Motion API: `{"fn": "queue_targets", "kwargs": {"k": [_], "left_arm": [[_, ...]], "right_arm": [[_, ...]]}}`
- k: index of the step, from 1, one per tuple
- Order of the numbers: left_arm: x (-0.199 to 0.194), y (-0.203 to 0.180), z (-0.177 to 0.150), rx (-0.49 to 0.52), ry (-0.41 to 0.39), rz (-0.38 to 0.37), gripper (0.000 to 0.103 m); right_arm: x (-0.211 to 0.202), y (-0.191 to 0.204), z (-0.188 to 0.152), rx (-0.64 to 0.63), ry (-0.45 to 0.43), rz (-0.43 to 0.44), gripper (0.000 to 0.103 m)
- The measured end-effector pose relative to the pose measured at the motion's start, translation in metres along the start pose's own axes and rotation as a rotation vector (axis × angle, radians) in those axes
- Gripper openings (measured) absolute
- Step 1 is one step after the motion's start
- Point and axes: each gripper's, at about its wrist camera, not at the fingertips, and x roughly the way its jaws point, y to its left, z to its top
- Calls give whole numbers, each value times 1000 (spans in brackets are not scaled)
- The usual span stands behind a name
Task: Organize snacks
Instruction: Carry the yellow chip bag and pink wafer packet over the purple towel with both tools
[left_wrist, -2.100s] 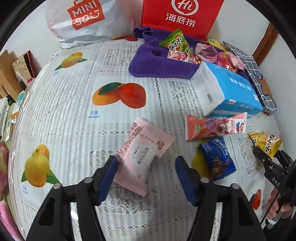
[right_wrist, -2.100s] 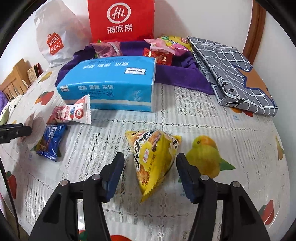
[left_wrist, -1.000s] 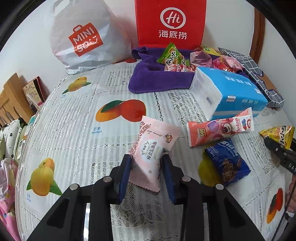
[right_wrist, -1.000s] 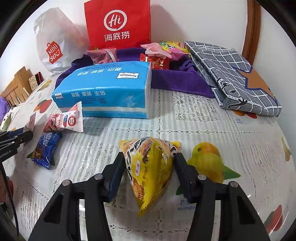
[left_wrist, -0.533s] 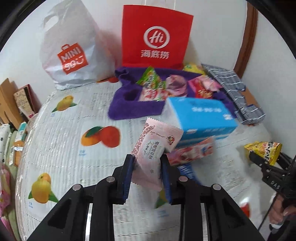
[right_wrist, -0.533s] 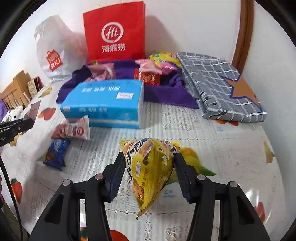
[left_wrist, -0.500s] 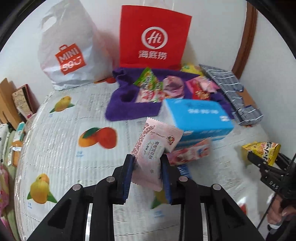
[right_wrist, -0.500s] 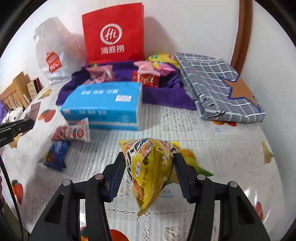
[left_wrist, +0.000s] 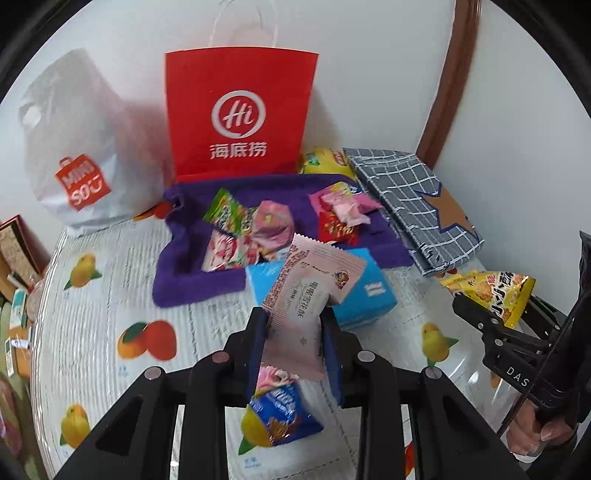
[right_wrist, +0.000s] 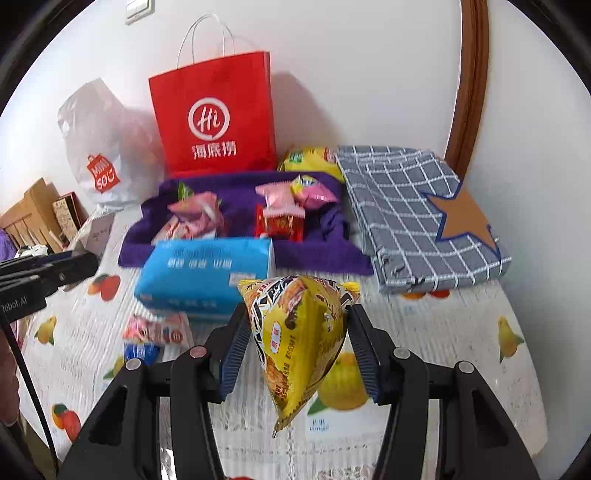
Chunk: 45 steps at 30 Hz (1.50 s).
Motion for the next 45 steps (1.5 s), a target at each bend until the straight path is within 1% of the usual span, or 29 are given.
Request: {"fn": "queue_targets", "kwargs": {"k": [8,16,25,35,41,45], "left_arm": [[9,-3,29,15,-14,13,29],[25,7,54,10,-17,2,29],[50,32,76,-23,-13,10,29],[77,62,92,-59,-1,32,29],[96,86,97,-107,24,49,29],[111,93,99,-130,49,35,29]], "right_arm": [[3,-3,34,2,-31,-23,53],[22,3,66,-13,-36,-34,53],[58,20,96,-39,-28,-22,53],[95,37,122,-58,-24,-12,53],[119,38,135,-56,-18,-8,53],[137,39,141,-50,-9,2,53]]}}
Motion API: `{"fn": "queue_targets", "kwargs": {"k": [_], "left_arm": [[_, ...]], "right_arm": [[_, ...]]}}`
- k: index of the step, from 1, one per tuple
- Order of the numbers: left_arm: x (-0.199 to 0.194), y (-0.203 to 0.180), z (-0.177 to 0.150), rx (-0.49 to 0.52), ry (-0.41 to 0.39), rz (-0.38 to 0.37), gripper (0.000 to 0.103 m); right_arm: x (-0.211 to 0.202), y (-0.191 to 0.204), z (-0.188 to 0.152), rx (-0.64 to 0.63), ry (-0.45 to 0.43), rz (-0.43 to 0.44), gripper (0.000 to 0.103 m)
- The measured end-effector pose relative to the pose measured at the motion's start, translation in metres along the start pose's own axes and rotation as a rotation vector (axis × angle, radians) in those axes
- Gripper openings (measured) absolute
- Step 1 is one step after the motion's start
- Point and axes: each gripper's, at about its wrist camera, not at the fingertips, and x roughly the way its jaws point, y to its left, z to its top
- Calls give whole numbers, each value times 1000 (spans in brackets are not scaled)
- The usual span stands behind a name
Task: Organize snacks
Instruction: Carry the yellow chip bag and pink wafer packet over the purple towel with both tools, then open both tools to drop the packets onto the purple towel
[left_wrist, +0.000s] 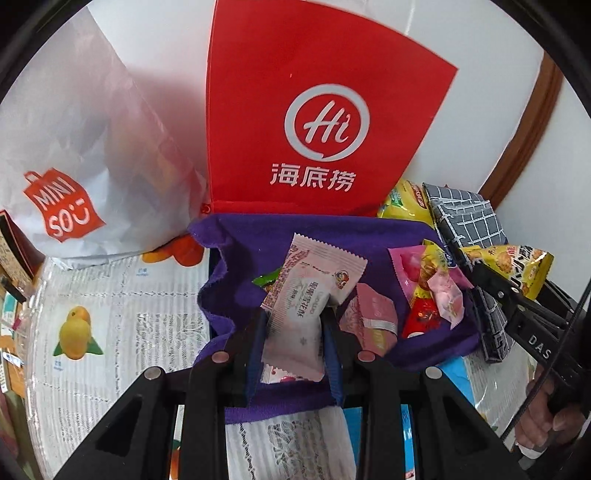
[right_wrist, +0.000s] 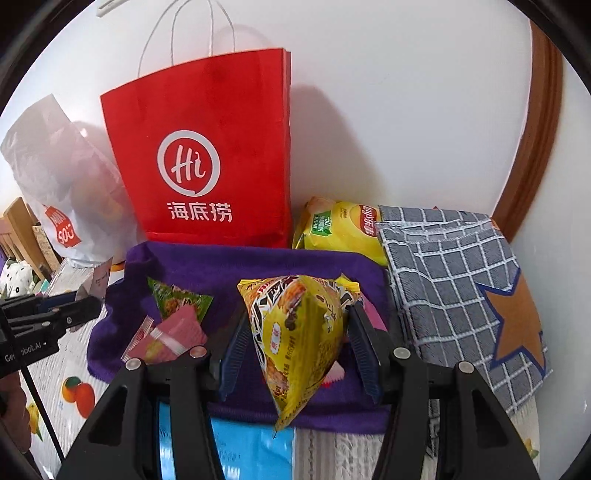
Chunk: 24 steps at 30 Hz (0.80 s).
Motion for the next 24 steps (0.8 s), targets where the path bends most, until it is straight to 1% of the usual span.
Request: {"fn": "queue_targets", "kwargs": {"k": [5,11,13,18,23,24], "left_arm": [[18,-1,5,0,24,-7,29],[39,-7,5,13,67,-10,29],[44,-8,3,15,76,-24,30],[53,-12,1,22,94,-37,30],[57,-19,-1,36,108,-45,30],[58,-19,-1,36,110,-47,30]], "right_arm": [[24,6,6,-8,16,33,53],[56,11,0,-31,87,36,53],[66,9,-5,-29,110,39,53],[78,5,-10,-25,139,31,53],[76,3,-9,-8,133,53,53],[75,3,-8,-11,133,56,55]]}}
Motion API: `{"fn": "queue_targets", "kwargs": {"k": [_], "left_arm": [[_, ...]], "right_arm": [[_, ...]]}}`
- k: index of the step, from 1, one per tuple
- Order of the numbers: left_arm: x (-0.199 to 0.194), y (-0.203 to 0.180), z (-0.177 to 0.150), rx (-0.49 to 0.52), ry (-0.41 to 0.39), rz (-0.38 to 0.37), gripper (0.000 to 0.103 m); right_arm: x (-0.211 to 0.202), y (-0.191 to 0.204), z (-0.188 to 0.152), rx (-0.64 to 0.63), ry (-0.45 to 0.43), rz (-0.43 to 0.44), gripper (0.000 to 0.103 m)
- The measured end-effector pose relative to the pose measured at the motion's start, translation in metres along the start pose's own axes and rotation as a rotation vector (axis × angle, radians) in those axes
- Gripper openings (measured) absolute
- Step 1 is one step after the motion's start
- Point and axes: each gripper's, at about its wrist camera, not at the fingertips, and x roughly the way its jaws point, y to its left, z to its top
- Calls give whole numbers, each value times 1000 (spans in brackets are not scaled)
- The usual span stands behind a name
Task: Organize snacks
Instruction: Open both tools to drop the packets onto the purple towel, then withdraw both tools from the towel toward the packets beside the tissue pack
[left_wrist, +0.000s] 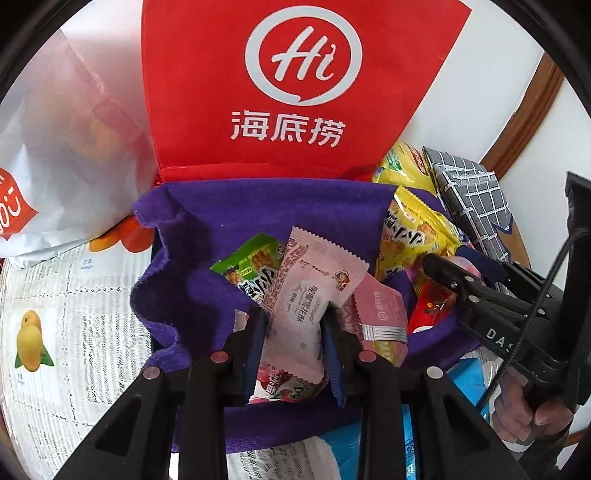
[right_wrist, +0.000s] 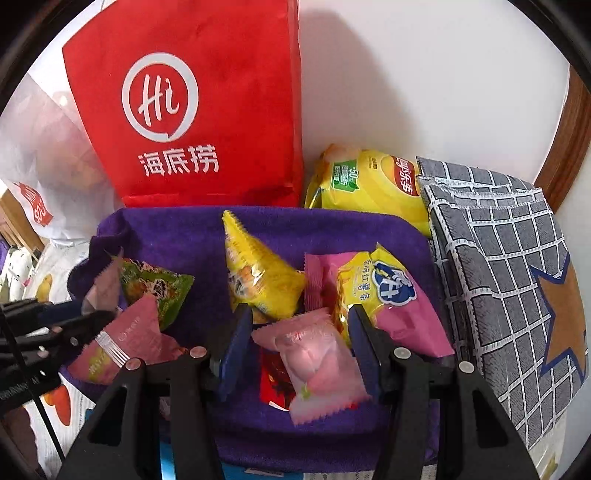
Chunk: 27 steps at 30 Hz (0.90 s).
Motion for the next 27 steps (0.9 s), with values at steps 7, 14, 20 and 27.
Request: {"fn": "queue_targets", "kwargs": {"k": [7,14,20,27], "left_arm": [[-8,-4,0,4,1,-20,42],[-40,-12,-7,36,-55,26,65],[-71,-15,-22,40,-88,38,65],[-101,-20,-46,38,-112,56,65]], "right_arm": [[-22,2,1,-17,-33,-7,73],[-56,-4,-1,30,-64,-18,76],[-93,-6,-17,38,-98,-42,76],[-125,-4,-48,42,-107,-51,76]]}}
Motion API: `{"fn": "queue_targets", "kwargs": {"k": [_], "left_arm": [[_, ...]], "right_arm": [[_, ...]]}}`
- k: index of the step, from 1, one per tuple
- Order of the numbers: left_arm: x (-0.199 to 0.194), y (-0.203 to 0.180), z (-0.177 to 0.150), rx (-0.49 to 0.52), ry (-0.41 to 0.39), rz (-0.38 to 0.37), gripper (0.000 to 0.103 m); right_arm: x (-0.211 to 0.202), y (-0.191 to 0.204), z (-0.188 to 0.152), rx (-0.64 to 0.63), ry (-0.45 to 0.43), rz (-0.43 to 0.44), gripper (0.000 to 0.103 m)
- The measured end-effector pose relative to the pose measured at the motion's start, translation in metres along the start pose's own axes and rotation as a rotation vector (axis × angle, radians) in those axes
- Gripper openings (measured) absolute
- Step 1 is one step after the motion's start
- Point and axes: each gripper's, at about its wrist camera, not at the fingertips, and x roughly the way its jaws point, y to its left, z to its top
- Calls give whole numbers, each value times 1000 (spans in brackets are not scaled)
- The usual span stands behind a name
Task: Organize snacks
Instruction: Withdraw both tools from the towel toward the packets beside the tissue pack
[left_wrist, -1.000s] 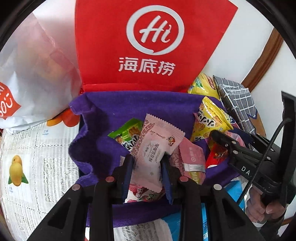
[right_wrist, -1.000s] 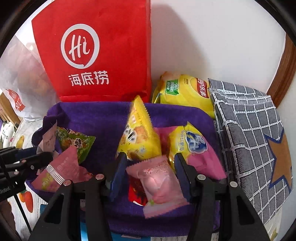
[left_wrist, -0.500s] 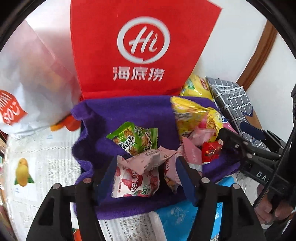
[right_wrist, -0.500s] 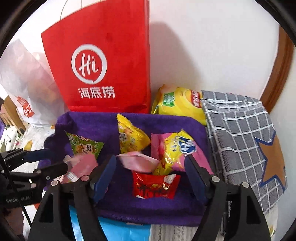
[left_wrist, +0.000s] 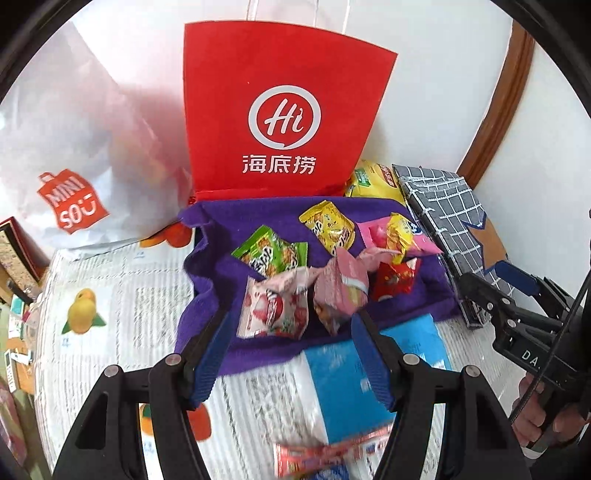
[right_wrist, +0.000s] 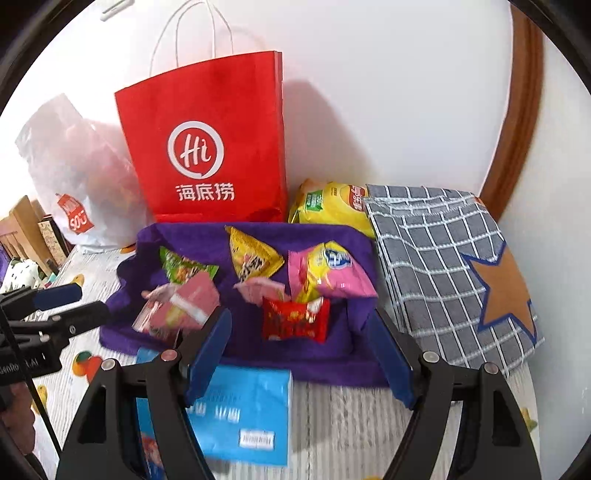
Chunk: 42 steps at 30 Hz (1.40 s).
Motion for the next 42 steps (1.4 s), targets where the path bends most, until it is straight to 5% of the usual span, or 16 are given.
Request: {"fn": "queue_targets", "kwargs": {"k": [23,42], "left_arm": [[-67,-7,-68,-16,-9,10,65],[-70,7,-104,-55,8,4,65]], "right_arm": [[-74,3,-72,7,6,-14,75],[-67,1,-110,23,66,-21,70]]}}
